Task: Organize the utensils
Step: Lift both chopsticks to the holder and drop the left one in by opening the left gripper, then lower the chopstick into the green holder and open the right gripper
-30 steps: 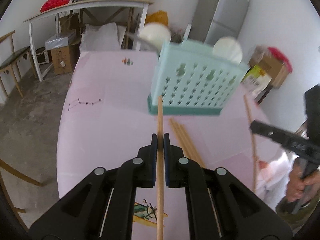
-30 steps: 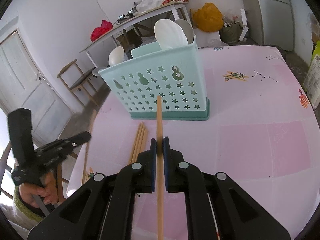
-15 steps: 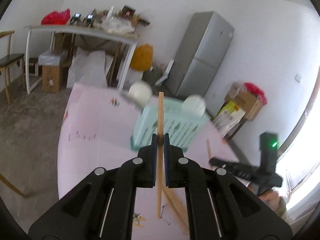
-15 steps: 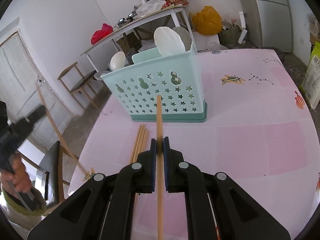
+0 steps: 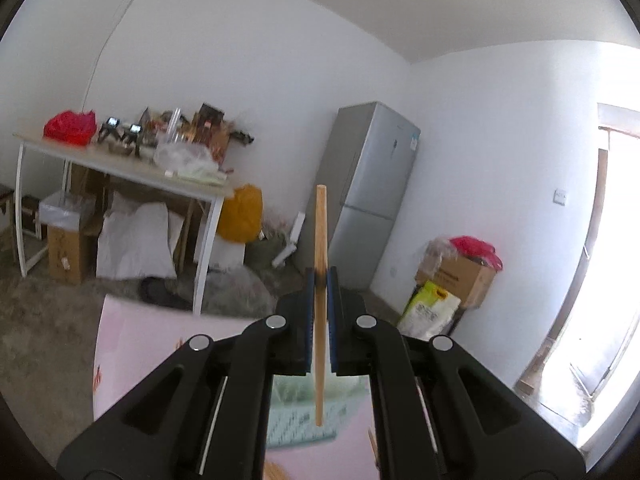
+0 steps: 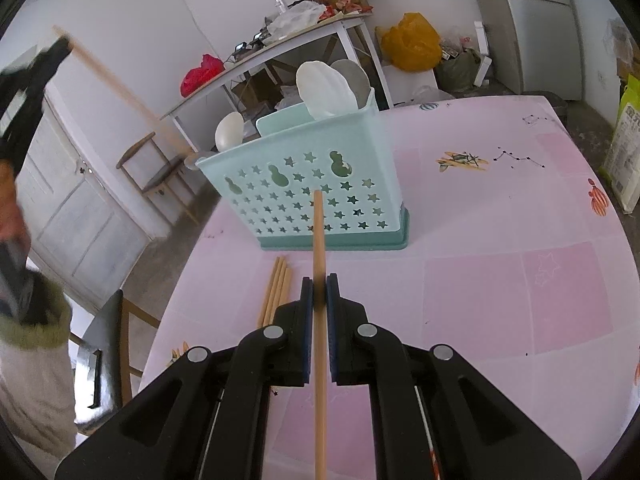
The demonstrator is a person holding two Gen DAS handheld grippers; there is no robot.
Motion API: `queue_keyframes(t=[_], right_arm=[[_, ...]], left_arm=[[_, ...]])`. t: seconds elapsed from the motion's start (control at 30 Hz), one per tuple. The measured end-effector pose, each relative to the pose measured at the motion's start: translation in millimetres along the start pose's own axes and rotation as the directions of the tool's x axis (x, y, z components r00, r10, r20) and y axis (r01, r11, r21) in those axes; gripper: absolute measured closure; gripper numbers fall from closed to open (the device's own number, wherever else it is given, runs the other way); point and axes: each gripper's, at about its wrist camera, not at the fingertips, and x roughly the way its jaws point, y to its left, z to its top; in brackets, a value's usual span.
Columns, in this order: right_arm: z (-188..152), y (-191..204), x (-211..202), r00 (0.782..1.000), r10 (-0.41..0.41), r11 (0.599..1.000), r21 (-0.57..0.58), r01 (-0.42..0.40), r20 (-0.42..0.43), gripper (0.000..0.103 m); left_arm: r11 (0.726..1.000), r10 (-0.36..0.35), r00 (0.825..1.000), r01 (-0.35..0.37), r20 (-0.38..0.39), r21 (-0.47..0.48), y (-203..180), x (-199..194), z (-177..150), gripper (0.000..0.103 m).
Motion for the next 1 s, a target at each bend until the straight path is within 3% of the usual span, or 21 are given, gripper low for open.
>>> queue_keyframes(t=[0.2,0.43,0.67,0.8,1.0], right_arm=[[0,-2,1,1.000,0.007,1.000,0.008,-0.007,-0.002,0.096],[-1,-3,0,1.000,0.008,1.000,0.011,-0.008,-0.001,0.096],[0,-3,-10,1.000,0.001,1.000,0.009,-0.001,0.024,0.096],[3,-1,-21,0.998,-0.005,1.000,0.005,0.005,0.056,0.096],[15,8,-44,0.992,-0.005,1.000,-0.021,0.008,0.124,0.096]], left_arm=[[0.999,0.043,0.999,-0.043,-0.004,-0.011,4,55,-5,0.099],[0.991,0.136,0.985,-0.135,-0.108,0.014,21,96,-62,0.098],[0.988,0.131,0.977,-0.142,-0.166,-0.053,40,77,-91,0.098],[0.987,0.128,0.979,-0.141,-0.160,-0.071,42,52,-94,0.086],[0.983,0.123,0.980,-0.142,-0.159,-0.113,46,11,-104,0.080]])
